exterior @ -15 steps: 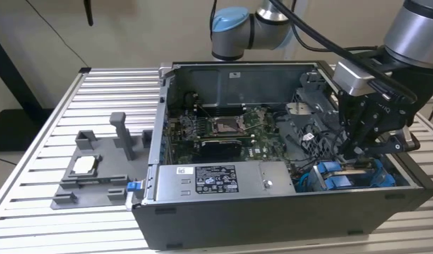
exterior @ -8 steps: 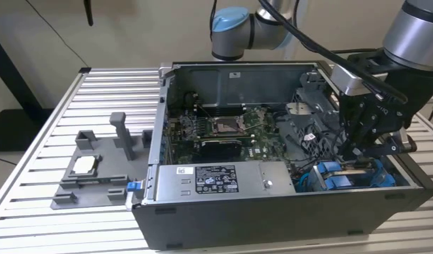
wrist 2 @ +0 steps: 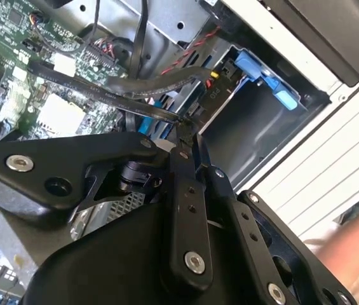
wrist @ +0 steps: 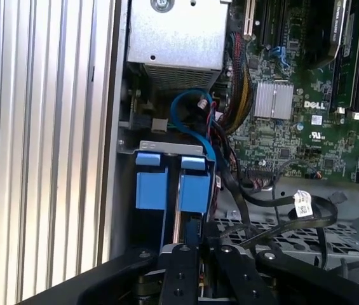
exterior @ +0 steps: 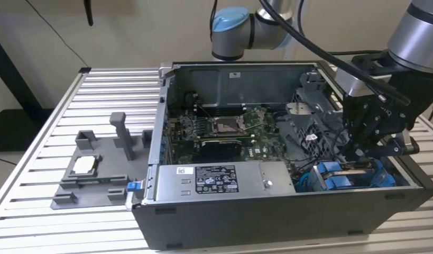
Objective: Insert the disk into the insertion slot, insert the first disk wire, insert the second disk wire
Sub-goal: 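Insert the second disk wire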
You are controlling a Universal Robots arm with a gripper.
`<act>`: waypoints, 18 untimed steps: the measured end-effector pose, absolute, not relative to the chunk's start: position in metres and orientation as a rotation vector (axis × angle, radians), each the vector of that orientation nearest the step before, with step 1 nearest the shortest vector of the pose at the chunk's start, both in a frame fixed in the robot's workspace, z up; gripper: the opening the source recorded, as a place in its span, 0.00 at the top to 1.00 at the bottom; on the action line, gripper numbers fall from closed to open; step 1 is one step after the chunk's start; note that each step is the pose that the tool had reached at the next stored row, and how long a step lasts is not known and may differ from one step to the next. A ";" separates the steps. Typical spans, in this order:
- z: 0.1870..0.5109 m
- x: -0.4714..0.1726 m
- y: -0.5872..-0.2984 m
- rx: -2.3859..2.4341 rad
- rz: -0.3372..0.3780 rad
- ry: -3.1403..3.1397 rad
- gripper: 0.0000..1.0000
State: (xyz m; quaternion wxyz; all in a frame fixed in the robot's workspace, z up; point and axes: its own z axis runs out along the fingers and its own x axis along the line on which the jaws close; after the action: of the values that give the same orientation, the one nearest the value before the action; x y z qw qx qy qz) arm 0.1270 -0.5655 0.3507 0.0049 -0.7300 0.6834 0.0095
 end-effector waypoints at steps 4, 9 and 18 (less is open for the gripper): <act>0.349 0.127 -0.565 -2.259 0.035 2.165 0.84; 0.348 0.132 -0.566 -2.256 0.047 2.174 0.84; 0.348 0.136 -0.566 -2.269 0.078 2.187 0.84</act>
State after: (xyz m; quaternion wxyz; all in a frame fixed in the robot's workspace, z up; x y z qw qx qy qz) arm 0.1363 -0.5656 0.3480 -0.0054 -0.7198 0.6937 0.0246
